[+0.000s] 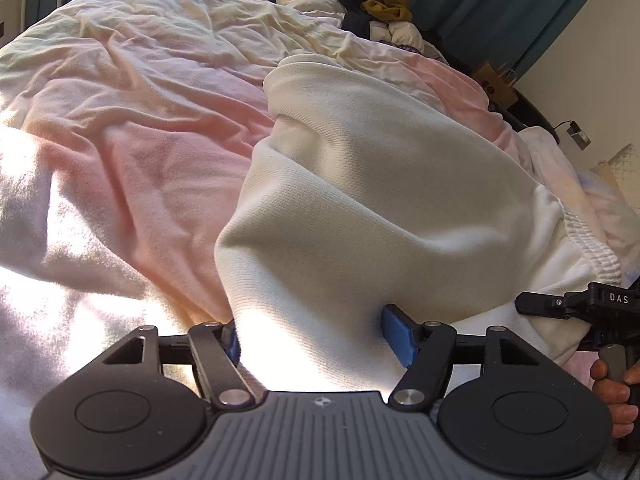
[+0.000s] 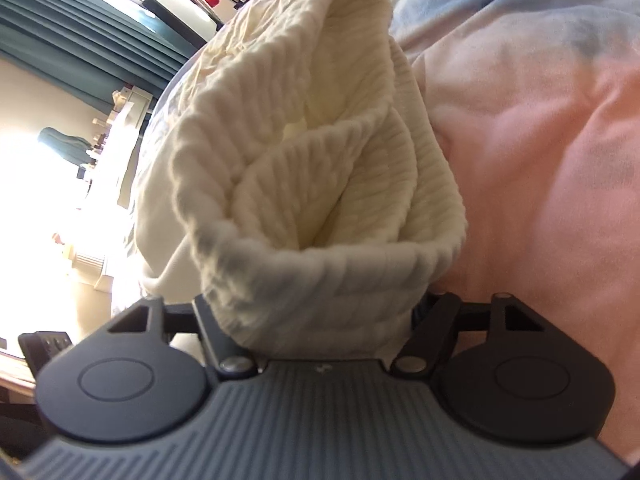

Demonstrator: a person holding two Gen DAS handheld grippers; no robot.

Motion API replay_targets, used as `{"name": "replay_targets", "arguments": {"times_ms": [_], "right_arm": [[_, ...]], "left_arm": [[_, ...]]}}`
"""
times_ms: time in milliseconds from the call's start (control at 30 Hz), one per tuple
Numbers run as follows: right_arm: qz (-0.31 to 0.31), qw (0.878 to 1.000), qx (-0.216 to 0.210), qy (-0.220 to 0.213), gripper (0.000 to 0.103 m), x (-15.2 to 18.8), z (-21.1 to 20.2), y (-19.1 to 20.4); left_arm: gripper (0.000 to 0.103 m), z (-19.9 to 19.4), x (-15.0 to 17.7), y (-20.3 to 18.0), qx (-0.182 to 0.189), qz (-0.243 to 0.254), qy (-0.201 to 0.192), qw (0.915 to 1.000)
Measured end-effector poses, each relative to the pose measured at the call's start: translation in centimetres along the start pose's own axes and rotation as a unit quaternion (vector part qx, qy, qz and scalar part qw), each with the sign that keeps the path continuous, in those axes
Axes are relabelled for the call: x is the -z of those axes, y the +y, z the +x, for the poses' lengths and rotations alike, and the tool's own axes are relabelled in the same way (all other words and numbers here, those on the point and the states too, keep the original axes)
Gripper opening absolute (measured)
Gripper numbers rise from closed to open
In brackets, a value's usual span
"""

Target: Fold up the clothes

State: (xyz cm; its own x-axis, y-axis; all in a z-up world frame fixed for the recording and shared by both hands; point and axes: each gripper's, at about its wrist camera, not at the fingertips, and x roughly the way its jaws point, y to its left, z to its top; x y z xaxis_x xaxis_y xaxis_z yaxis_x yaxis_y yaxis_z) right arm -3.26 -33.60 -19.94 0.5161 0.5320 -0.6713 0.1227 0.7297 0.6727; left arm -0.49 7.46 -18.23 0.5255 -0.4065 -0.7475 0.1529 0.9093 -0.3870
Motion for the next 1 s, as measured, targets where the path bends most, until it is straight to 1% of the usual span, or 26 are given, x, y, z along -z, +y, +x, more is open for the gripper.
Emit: {"name": "replay_targets", "arguments": {"times_ms": [33,100,133,200,267,300,400,467,567,700,800,933,1000], "right_arm": [[-0.003,1.000,-0.005,-0.004,0.057,0.0,-0.2,0.2],[-0.014,1.000,-0.012,-0.017,0.051,0.0,-0.8,0.6],[-0.021,0.999,-0.011,-0.022,0.047,0.1,-1.1,1.0],[-0.030,0.999,-0.014,-0.036,0.044,0.4,-1.9,1.7],[-0.034,0.998,-0.025,-0.052,0.040,0.6,-3.0,2.4],[-0.031,0.997,-0.036,-0.063,0.039,0.7,-3.9,2.8],[-0.036,0.992,-0.067,-0.099,0.037,0.4,-7.3,3.7],[-0.043,0.989,-0.079,-0.119,0.037,0.0,-9.6,4.4],[-0.049,0.985,-0.085,-0.141,0.036,-0.7,-13.3,5.0],[-0.050,0.980,-0.086,-0.174,0.036,-1.3,-19.1,4.2],[-0.049,0.973,-0.080,-0.211,0.036,-1.3,-23.8,2.0],[-0.033,0.962,-0.061,-0.265,0.036,-1.2,-30.9,-2.6],[-0.020,0.954,-0.049,-0.295,0.036,-1.2,-34.5,-5.6]], "left_arm": [[0.055,-0.1,0.0,0.1,0.002,0.000,-0.002,1.0000],[0.040,-0.5,-0.2,0.2,0.005,-0.003,-0.006,1.0000],[0.036,-0.9,-0.3,0.3,0.009,-0.009,-0.009,0.9999],[0.024,-1.9,-0.7,0.2,0.017,-0.016,-0.015,0.9996],[0.019,-3.5,-1.1,-0.5,0.024,-0.010,-0.029,0.9992],[0.016,-4.4,-1.3,-1.2,0.026,-0.005,-0.037,0.9990],[0.014,-6.8,-2.2,-3.7,0.029,0.012,-0.052,0.9982],[0.014,-8.2,-2.7,-5.5,0.030,0.023,-0.061,0.9974],[0.014,-10.1,-3.5,-8.9,0.047,0.030,-0.071,0.9959],[0.014,-11.2,-3.7,-15.0,0.073,0.052,-0.081,0.9927],[0.014,-10.7,-3.9,-20.3,0.098,0.073,-0.084,0.9890],[0.014,-8.4,-3.7,-29.8,0.142,0.116,-0.084,0.9795],[0.014,-6.4,-3.5,-35.1,0.169,0.137,-0.077,0.9730]]}}
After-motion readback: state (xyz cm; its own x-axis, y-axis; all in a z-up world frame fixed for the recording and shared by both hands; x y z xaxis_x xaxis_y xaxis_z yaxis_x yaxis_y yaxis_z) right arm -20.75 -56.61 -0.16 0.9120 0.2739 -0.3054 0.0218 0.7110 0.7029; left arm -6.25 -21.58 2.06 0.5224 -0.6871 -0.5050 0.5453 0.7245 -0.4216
